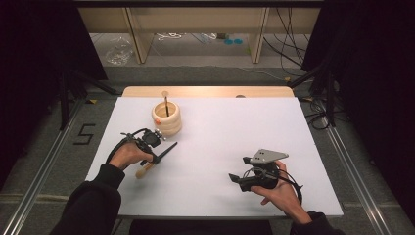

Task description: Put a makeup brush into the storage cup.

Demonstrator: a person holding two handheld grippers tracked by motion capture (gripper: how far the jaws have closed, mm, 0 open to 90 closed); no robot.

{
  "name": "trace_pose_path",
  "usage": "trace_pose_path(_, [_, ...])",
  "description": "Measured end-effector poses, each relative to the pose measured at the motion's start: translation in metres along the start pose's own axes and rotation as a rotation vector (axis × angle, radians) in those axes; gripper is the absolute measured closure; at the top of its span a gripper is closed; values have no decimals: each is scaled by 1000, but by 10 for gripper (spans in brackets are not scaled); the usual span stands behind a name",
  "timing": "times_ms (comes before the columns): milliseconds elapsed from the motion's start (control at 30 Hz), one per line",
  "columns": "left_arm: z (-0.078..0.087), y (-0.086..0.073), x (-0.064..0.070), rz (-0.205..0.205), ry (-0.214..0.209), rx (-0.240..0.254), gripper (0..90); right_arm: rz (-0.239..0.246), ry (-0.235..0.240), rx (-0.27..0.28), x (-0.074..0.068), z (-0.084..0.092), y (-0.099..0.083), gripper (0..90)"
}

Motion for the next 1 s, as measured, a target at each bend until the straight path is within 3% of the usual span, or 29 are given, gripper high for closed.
trace_pose_path(333, [0, 2, -4, 10, -24, -14, 775, -5, 5, -6, -1, 0, 0, 212])
trace_pose_path(733, [0, 6, -6, -10, -40, -51, 782, -2, 8, -1, -1, -1, 1, 215])
trace_pose_path(1000, [0, 7, -4, -46, -26, -64, 785, 6, 8, 1, -1, -1, 1, 216])
Point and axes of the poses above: each handheld gripper's, and its own axes: z roughly backward along the jaws, y roughly out of its top, x roughly to its right, the point moved 2 cm from there along -z, roughly forward along the jaws, and after that the axes turned 7 degrees about -y, right-handed, at the moved point
